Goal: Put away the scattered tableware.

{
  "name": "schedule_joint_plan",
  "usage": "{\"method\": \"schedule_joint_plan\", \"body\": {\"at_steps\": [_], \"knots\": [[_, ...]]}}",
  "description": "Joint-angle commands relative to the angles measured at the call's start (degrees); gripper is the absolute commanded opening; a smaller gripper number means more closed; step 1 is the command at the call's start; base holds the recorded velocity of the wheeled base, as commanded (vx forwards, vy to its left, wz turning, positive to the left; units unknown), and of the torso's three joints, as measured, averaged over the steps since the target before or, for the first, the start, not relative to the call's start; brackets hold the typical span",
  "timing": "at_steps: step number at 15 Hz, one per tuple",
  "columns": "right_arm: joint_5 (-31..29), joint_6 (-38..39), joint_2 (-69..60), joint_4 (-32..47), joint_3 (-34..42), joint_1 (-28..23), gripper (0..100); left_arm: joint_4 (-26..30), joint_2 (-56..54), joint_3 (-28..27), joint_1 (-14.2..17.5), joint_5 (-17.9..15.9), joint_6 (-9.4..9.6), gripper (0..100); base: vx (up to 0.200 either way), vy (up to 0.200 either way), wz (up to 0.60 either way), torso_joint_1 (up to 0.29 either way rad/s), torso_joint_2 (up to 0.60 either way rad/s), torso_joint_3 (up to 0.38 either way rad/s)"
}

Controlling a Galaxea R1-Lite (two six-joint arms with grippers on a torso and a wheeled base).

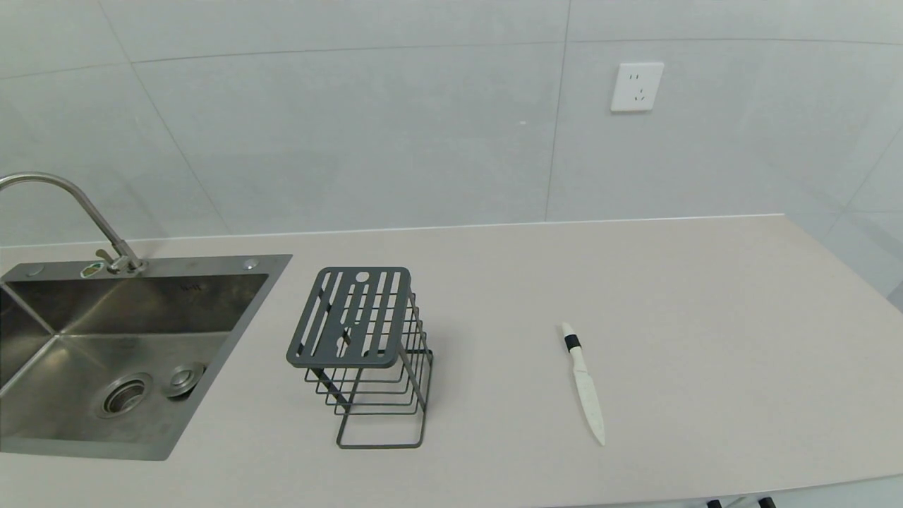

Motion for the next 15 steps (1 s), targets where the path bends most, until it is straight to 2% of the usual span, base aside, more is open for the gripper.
{"method": "schedule_joint_plan", "body": {"at_steps": [1, 2, 4, 6, 8, 11, 12, 14, 15], "knots": [[4.87, -0.24, 0.34, 0.91, -0.35, 0.09, 100, -0.04, 0.07, 0.0, 0.02, 0.03, -0.09, 100, 0.0, 0.0, 0.0, 0.0, 0.0, 0.0], [10.32, -0.24, 2.53, 1.61, -1.05, 0.44, 100, -0.04, 0.07, 0.0, 0.02, 0.03, -0.09, 100, 0.0, 0.0, 0.0, 0.0, 0.0, 0.0], [14.97, -0.24, 12.03, 2.93, -2.37, 0.88, 100, -0.04, 0.07, 0.0, 0.02, 0.03, -0.61, 100, 0.0, 0.0, 0.0, 0.0, 0.0, 0.0], [18.84, -0.33, 20.99, 2.58, -3.08, 3.78, 100, -0.04, 0.07, 0.0, 0.02, 0.03, -0.61, 100, 0.0, 0.0, 0.0, 0.0, 0.0, 0.0], [19.19, -1.03, 29.96, 1.96, -3.25, 8.27, 100, -0.04, 0.07, 0.0, 0.02, 0.03, -0.61, 100, 0.0, 0.0, 0.0, 0.0, 0.0, 0.0], [19.11, -3.58, 36.72, -1.11, -3.25, 10.46, 100, -0.04, 0.07, 0.0, 0.02, 0.03, -0.61, 100, 0.0, 0.0, 0.0, 0.0, 0.0, 0.0], [19.11, -6.74, 46.22, -10.34, -3.08, 10.64, 100, -0.04, 0.07, 0.0, 0.02, 0.03, -0.61, 100, 0.0, 0.0, 0.0, 0.0, 0.0, 0.0], [19.11, -7.01, 54.92, -19.22, -2.81, 10.64, 100, -0.04, 0.07, 0.0, 0.02, 0.03, -0.61, 100, 0.0, 0.0, 0.0, 0.0, 0.0, 0.0], [19.11, -7.01, 57.47, -21.24, -2.55, 10.73, 100, -0.04, 0.07, 0.0, 0.02, 0.03, -0.61, 100, 0.0, 0.0, 0.0, 0.0, 0.0, 0.0]]}}
